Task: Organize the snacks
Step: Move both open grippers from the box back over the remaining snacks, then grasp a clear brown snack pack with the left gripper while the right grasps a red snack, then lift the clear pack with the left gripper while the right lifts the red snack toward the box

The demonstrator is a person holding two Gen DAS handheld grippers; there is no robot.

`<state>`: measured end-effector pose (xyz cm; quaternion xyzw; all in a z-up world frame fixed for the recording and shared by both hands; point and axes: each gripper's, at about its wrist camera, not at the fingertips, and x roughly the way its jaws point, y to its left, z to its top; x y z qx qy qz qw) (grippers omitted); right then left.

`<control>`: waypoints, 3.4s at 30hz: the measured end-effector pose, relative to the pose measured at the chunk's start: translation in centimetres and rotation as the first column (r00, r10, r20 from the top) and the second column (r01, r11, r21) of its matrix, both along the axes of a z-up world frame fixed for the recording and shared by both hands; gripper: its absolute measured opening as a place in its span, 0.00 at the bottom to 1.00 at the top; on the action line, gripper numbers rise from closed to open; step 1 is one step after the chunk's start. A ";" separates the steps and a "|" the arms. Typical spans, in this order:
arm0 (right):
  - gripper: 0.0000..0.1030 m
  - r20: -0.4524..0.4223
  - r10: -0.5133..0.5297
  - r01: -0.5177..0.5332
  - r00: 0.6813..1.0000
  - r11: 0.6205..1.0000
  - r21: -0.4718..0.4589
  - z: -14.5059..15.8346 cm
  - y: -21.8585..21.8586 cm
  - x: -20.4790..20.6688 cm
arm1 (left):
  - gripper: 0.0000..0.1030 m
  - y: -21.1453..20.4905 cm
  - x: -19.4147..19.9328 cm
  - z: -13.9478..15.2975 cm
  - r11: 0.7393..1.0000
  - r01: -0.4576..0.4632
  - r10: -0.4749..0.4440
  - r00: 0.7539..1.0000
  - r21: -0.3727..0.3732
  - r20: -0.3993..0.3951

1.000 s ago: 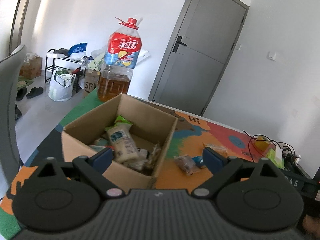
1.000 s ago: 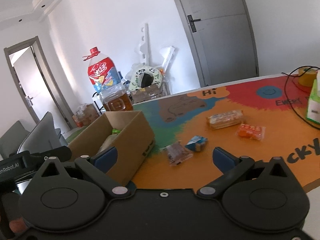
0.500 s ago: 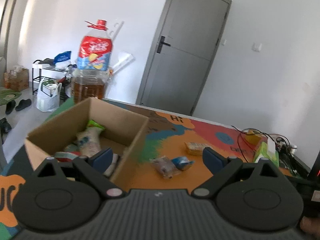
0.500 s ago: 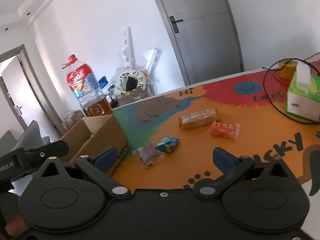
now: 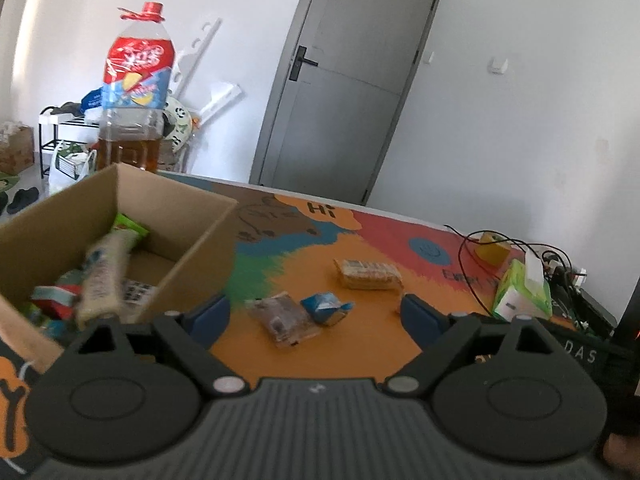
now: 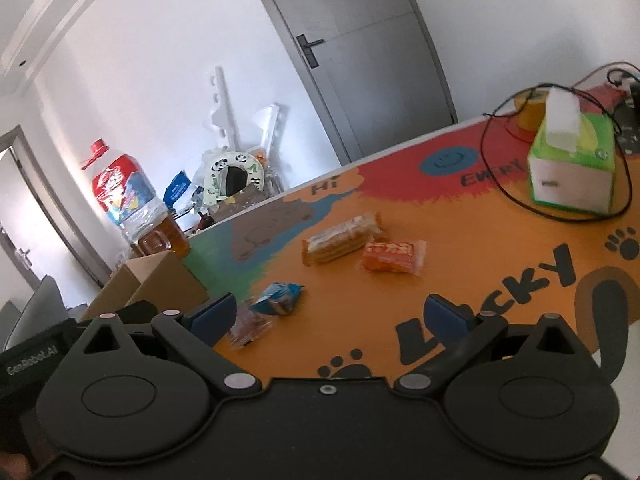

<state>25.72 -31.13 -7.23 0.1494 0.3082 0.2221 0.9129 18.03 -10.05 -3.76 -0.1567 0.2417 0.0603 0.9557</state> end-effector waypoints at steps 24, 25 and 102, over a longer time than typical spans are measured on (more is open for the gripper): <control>0.85 -0.079 -0.005 0.005 0.997 1.000 -0.010 -2.2 0.3 9.1 | 0.41 0.4 7.9 -5.0 0.995 -0.104 0.103 0.985 0.002 -0.142; 0.85 -0.080 0.000 -0.001 0.997 1.000 -0.013 -2.2 0.5 9.4 | 0.40 0.5 8.1 -5.1 0.994 -0.114 0.112 0.983 -0.001 -0.143; 0.46 0.119 0.250 -0.232 0.961 0.961 -0.147 3.4 8.8 -2.9 | 0.30 2.8 -4.7 2.9 0.980 -0.196 0.195 0.980 0.028 0.036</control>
